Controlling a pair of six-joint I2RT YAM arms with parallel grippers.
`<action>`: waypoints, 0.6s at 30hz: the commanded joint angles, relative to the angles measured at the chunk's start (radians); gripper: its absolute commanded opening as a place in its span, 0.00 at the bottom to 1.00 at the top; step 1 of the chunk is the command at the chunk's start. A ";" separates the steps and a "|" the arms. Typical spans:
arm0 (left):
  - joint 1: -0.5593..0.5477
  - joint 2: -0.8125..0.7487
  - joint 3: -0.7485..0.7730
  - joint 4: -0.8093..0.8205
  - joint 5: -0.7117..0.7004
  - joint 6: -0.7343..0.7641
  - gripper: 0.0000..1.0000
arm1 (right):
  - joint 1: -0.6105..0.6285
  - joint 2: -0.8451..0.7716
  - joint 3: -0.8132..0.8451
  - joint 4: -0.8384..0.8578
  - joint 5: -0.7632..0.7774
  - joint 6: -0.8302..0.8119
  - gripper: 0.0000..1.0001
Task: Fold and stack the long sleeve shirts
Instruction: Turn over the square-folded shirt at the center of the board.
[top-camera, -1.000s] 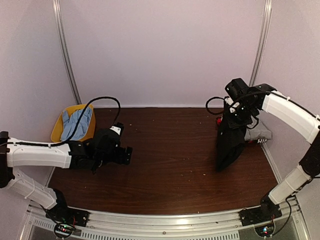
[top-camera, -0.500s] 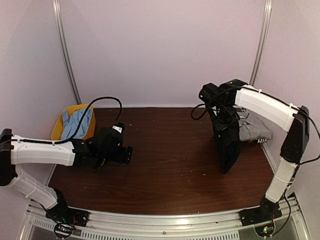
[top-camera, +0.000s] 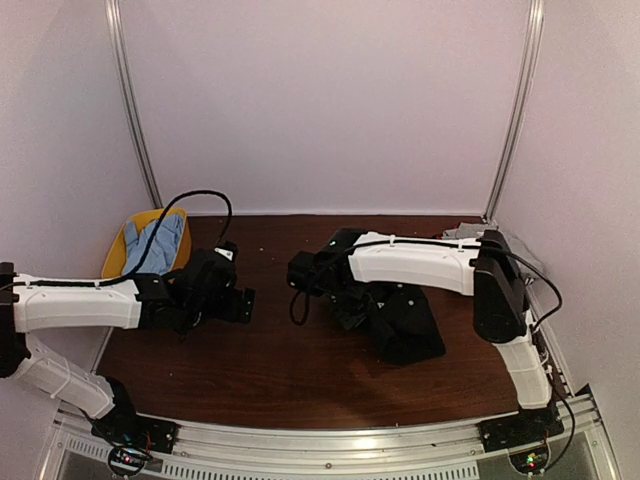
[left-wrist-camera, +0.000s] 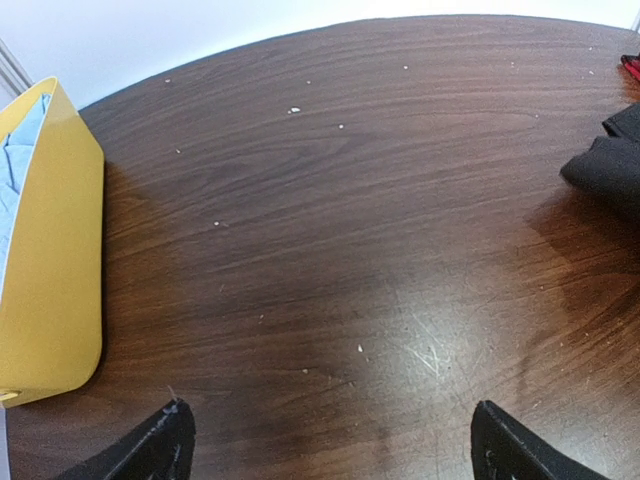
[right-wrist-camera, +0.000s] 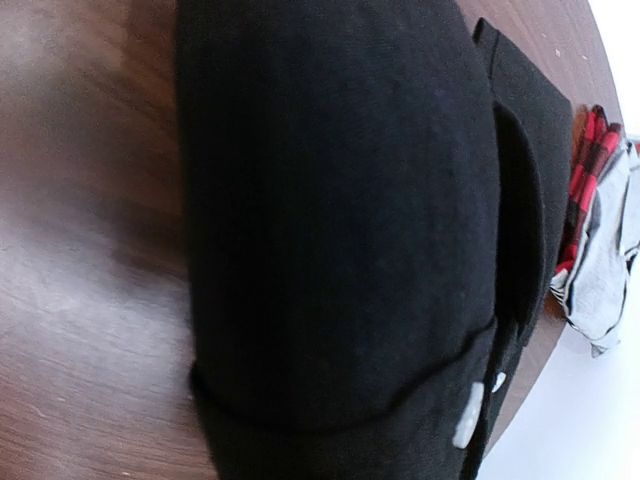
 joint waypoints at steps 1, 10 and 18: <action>0.020 -0.068 -0.011 -0.017 -0.026 -0.021 0.98 | 0.073 0.082 0.113 -0.011 -0.037 0.049 0.03; 0.046 -0.120 -0.046 -0.016 -0.027 -0.015 0.98 | 0.189 0.167 0.156 -0.002 -0.050 0.111 0.47; 0.049 -0.137 -0.066 -0.013 -0.017 -0.017 0.98 | 0.267 -0.003 0.045 0.186 -0.137 0.086 0.86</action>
